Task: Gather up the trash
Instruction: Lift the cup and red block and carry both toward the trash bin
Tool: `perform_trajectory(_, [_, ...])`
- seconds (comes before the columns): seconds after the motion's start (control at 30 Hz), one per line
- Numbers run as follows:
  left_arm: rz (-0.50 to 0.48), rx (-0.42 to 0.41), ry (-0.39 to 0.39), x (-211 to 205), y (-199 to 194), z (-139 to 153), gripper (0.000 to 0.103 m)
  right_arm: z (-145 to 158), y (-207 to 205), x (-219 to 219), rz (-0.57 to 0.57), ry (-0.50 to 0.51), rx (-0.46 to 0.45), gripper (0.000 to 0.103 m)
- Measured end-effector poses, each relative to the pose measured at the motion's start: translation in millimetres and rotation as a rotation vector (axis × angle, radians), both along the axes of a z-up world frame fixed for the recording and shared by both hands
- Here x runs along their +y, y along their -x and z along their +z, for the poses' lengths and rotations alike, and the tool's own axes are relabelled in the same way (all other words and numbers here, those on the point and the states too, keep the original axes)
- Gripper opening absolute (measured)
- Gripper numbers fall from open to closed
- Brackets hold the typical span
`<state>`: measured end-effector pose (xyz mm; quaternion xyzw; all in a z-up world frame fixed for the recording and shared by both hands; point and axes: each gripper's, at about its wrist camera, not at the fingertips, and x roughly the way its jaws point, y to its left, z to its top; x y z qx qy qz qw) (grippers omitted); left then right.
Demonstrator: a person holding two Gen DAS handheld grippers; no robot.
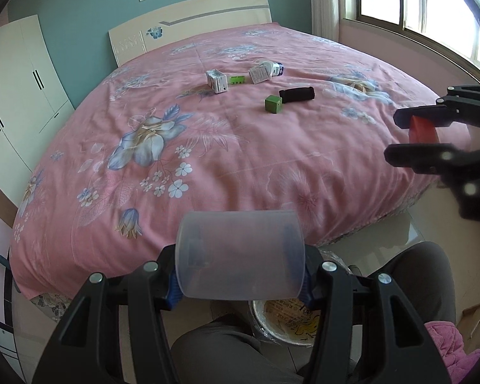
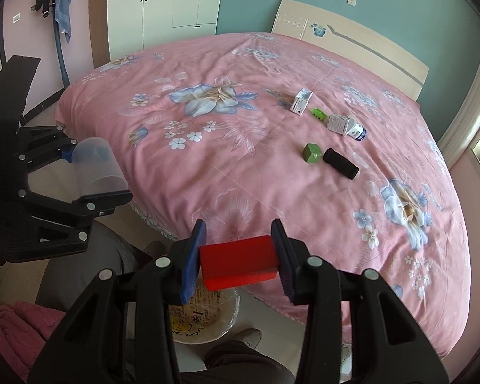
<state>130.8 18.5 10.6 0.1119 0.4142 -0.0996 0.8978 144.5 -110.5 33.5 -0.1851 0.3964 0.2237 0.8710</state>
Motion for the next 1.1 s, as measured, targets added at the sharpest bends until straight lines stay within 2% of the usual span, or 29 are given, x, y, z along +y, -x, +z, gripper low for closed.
perform_trajectory(0.5, [-0.064,0.236,-0.028,-31.2,4.9,-112.0,0.056,-128.9,-5.0,-8.3,-0.034,0.008,0.248,0.043])
perform_trajectory(0.73, [-0.103,0.3,-0.068,-43.5,6.7,-156.0,0.056,-184.2,-6.1,-9.3,-0.054,0.02,0.353,0.043])
perform_trajectory(1.1, [-0.11,0.431,-0.097,-47.4,-8.6,-225.4,0.056,-267.4,-16.1,-4.5,-0.077,0.066,0.508,0.043])
